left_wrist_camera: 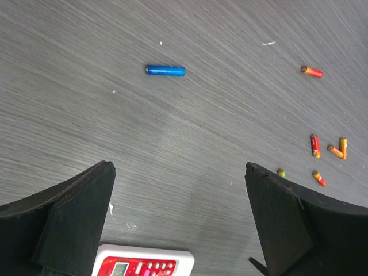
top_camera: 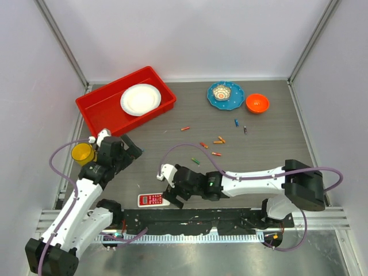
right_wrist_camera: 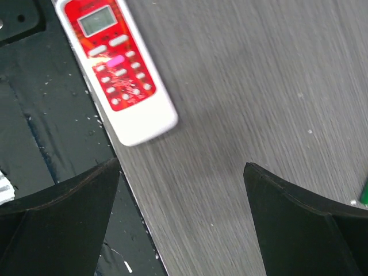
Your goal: Load the batteries into the remote control
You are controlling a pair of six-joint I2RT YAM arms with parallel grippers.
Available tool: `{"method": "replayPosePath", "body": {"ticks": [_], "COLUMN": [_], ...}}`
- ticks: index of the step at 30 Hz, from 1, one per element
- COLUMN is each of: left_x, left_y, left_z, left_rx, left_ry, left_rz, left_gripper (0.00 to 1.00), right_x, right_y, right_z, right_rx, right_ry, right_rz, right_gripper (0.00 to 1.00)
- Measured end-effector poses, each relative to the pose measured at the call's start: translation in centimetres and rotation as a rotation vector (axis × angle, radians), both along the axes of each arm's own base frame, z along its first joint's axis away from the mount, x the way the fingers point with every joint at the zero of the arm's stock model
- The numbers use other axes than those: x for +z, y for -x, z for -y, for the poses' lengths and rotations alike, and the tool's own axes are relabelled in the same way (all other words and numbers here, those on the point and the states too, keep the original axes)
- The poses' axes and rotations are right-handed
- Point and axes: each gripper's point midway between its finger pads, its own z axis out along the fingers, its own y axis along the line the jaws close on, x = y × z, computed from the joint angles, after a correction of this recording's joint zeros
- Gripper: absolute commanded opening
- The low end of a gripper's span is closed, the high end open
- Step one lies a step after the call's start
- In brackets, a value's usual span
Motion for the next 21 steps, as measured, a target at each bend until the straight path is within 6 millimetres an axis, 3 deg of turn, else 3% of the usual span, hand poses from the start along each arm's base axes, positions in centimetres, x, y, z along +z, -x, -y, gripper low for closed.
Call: {"method": "replayPosePath", "body": {"ticks": [14,21], "left_x": [-1.4,-1.7], "left_y": [1.0,1.3], "left_z": [1.1,1.2], "left_rx": [-0.063,-0.074], "left_ry": [0.063,0.074], "left_rz": [-0.060,-0.072], "left_gripper": [1.00,1.00], "right_x": [-0.8,-2.7], "right_y": [0.9,1.7], "right_z": [-5.9,-6.4], "right_rx": [0.218,0.281], "right_ry": [0.020,0.056], "right_rz": [0.049,0.020], "right_gripper": [0.90,0.88]}}
